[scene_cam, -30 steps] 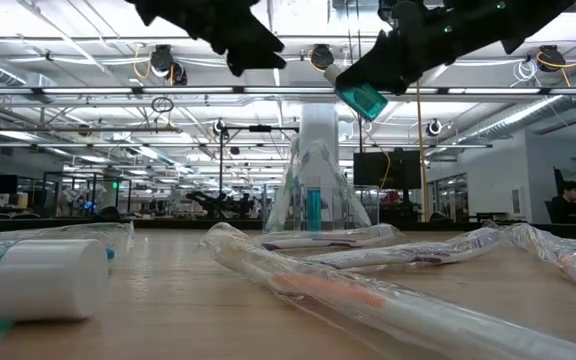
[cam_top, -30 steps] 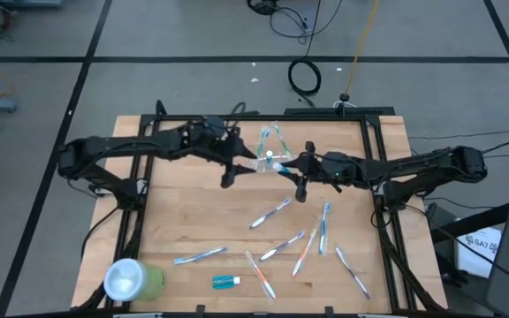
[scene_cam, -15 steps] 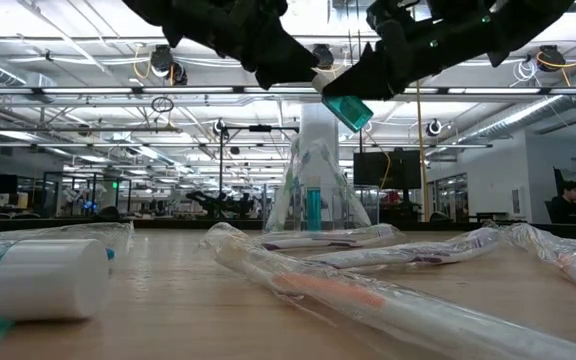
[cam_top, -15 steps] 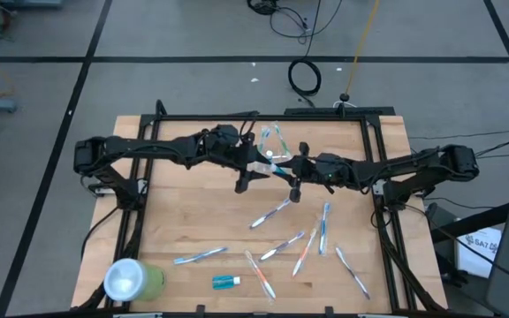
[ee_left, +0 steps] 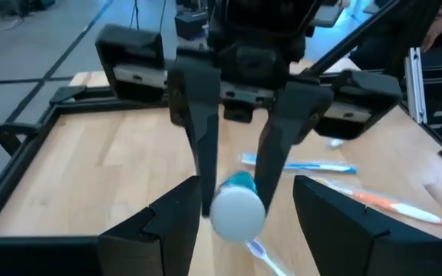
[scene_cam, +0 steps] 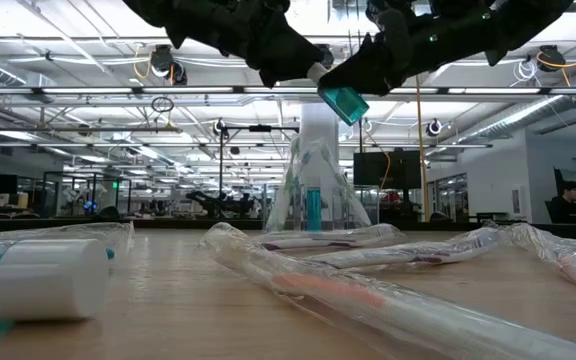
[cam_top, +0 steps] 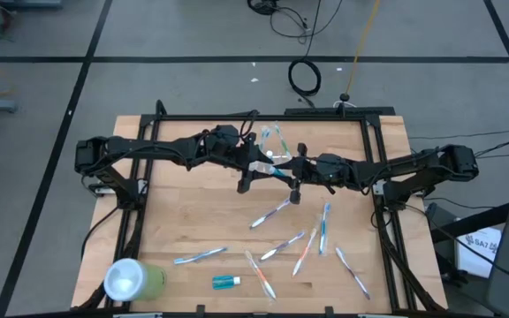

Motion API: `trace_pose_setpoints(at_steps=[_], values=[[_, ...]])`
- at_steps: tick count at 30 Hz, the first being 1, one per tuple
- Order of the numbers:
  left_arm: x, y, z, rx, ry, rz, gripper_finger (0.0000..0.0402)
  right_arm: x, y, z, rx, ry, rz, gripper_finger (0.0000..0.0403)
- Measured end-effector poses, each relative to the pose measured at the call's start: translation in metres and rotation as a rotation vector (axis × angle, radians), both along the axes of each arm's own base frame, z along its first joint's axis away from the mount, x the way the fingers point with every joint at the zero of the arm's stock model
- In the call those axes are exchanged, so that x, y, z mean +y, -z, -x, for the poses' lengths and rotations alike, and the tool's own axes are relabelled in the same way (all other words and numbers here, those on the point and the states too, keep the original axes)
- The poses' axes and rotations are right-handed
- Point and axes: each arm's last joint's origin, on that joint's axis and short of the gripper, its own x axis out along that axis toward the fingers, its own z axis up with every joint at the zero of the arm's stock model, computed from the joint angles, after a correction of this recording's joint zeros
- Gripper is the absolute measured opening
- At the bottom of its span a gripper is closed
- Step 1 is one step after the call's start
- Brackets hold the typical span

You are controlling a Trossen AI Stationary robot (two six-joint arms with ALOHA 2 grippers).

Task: Pick & Place toothbrushing station
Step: Put the top mouthwash into the middle section of the transparent organizer

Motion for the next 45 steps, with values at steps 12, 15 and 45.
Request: trace_pose_setpoints(at_steps=[12, 15, 45], values=[[0.002, 0.001, 0.0, 0.014, -0.071, -0.004, 0.0214, 0.004, -0.005, -0.001, -0.054, -0.012, -0.002, 0.01], [0.002, 0.002, 0.001, 0.024, -0.065, 0.003, 0.0214, 0.005, -0.005, -0.001, -0.054, -0.016, 0.002, 0.01], [-0.012, 0.002, -0.002, 0.037, -0.136, -0.016, 0.0184, 0.005, -0.004, -0.001, -0.049, -0.013, 0.003, 0.01]])
